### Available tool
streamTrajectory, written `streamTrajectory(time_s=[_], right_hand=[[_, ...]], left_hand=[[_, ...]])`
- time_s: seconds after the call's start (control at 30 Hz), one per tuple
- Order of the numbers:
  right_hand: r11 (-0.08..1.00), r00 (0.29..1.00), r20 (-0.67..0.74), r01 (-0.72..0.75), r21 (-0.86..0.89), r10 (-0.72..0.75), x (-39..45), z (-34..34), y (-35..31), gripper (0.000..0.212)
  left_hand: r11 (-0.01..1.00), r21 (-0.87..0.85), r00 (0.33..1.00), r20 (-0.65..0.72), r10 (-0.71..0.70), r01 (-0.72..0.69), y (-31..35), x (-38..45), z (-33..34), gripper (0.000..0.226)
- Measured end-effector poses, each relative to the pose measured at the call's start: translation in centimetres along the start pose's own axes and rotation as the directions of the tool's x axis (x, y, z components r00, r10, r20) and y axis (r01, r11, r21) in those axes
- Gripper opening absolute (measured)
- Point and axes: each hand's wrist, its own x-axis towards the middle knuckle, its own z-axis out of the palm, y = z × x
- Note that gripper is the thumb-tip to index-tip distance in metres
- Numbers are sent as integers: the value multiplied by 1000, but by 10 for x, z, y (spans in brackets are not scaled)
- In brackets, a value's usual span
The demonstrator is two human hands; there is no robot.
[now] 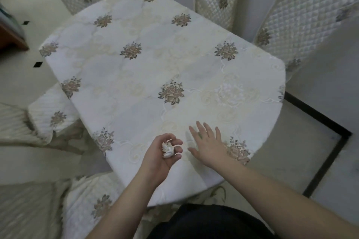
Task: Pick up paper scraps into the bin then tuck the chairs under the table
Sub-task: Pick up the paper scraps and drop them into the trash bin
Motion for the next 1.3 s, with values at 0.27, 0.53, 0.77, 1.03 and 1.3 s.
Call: streamTrajectory(time_s=[0.27,0.53,0.77,1.03,1.3], right_hand=[[1000,996,-92,-8,14,9,24,28,4,72],[986,996,-93,21,163,-6,26,42,16,55],[887,977,-215,105,449,-6,28,38,28,49],[693,958,-156,-56,719,239,-2,6,19,43],[79,817,151,-233,969,557,-54,-20,7,41]], left_hand=[[998,-48,996,-86,32,-36,-4,1,-3,7],[999,-43,996,-91,25,-29,-12,-5,-7,13],[1000,-3,998,-57,17,-17,-11,-7,-1,16],[998,63,999,33,11,-14,-9,-9,5,17],[994,109,985,168,-27,9,-1,-13,-17,19]])
